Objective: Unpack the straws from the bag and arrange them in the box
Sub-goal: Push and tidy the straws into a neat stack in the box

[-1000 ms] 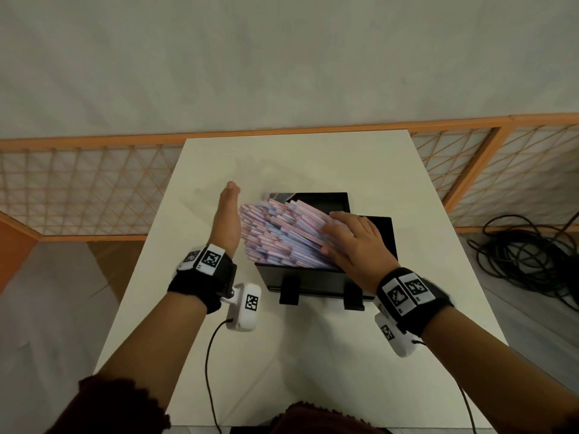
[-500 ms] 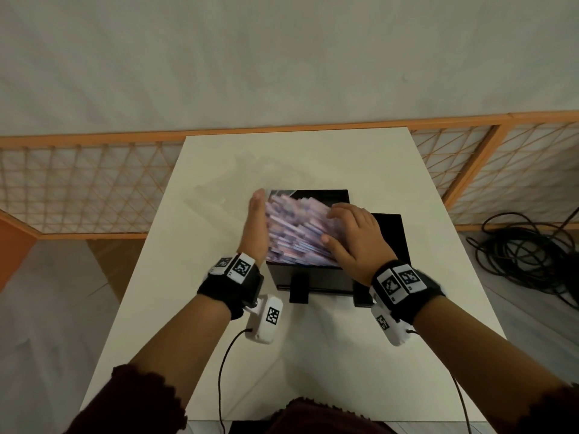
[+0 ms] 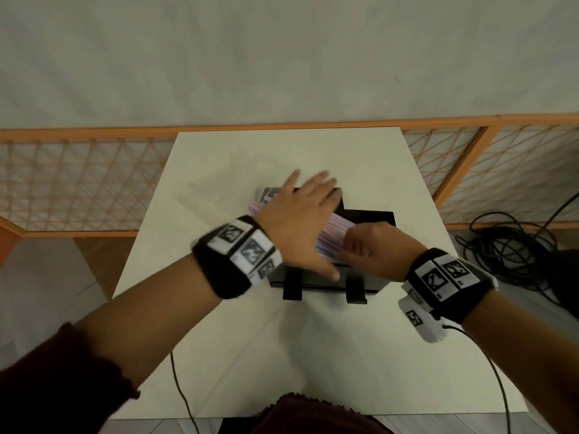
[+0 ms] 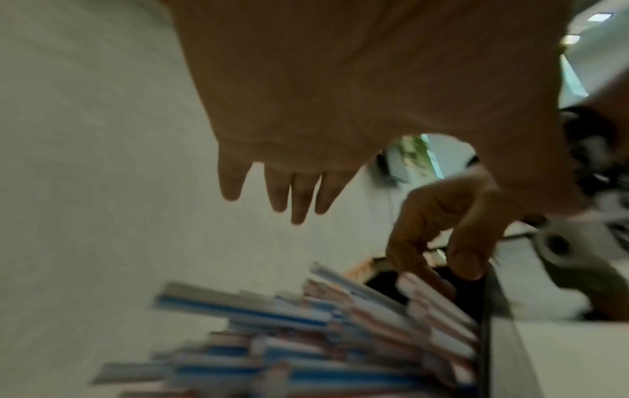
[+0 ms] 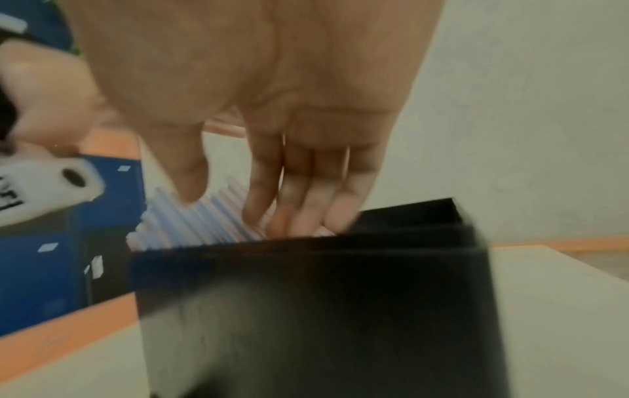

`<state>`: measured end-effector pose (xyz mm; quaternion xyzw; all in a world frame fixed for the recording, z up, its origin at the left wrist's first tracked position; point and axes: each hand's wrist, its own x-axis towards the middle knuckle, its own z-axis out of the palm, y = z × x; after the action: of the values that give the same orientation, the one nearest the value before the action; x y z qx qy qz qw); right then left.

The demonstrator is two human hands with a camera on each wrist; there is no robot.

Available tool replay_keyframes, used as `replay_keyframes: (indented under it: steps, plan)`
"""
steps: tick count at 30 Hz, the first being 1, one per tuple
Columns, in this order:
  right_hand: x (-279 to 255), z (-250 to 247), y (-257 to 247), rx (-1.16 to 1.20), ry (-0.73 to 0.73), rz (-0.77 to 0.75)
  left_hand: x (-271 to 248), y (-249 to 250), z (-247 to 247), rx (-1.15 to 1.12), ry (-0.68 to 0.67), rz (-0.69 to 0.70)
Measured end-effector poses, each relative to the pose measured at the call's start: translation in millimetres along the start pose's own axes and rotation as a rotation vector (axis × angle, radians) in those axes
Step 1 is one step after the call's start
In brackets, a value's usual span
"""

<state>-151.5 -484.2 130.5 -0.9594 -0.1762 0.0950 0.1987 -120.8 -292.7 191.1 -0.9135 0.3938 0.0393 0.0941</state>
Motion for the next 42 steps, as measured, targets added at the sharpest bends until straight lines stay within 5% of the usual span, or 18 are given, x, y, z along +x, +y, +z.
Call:
replay_keyframes:
  steps: [5,16,32,42]
  plan:
    - [2.1,9.3,-7.5,-0.107,-0.327,0.121,33.9,12.9,24.5,0.311,-0.328,0.059]
    - [18.1,18.3,-11.6,-0.06,-0.691,0.41,33.8,6.6,37.9,0.365,-0.277,0.038]
    - [20.9,4.3,-15.8,-0.007,-0.599,0.536,29.7,-8.1,44.7,0.258,-0.191,0.032]
    - [31.9,-16.7,-17.0,-0.2,-0.56,0.372,26.7,-24.4,44.7,0.137,-0.192,0.018]
